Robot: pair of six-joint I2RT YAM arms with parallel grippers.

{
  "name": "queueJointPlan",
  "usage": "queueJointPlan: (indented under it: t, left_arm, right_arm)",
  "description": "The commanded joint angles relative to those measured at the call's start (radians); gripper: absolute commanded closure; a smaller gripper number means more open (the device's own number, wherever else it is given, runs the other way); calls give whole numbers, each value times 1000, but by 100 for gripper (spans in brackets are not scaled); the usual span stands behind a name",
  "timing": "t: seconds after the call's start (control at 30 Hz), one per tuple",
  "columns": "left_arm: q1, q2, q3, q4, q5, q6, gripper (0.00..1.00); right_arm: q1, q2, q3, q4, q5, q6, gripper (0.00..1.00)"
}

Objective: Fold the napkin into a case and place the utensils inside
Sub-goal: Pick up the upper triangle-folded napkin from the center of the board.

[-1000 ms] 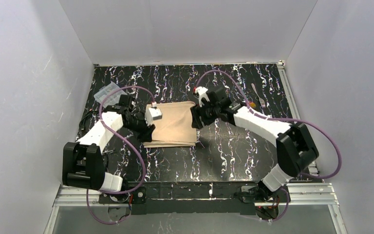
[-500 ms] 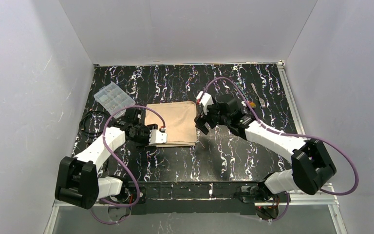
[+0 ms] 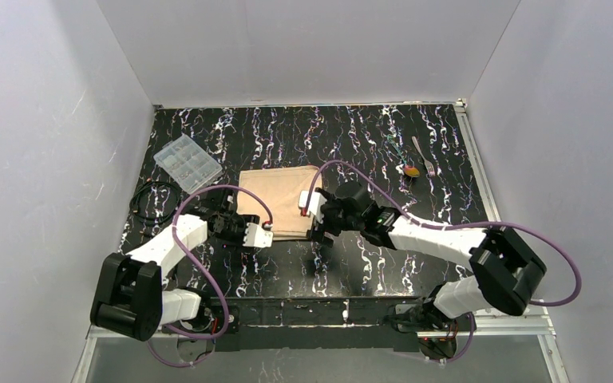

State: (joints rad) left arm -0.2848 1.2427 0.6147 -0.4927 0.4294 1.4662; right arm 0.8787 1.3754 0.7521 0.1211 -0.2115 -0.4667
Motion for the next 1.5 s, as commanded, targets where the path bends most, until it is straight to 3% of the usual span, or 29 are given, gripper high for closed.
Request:
queueJointPlan:
  t: [0.0,0.67,0.87,1.0,1.07,1.3,1.47]
  left_arm:
    - [-2,20,-12,29,-2,9,52]
    - [-2,27,-39,131,-14,-26,70]
    - [-2,45,-27,130,-20,-35,77]
    - [-2,59,-20,122,-23,-33,81]
    - [-2,58,-22,117,-23,-29,80]
    - [-2,54,-23,53,-24,20,61]
    - [-2,60,-13,-34,-17,72,54]
  right_arm:
    - [22,54,-15,39,5,-92,12]
    - [47,248,-8,50,72,-205,17]
    - [49,277,-8,93,101,-195,31]
    - [49,295,9,59,90,-158,51]
    - [53,298,18,29,91,-143,58]
    - [60,285,10,8,97,-110,57]
    - [61,295,28,-6,97,-97,64]
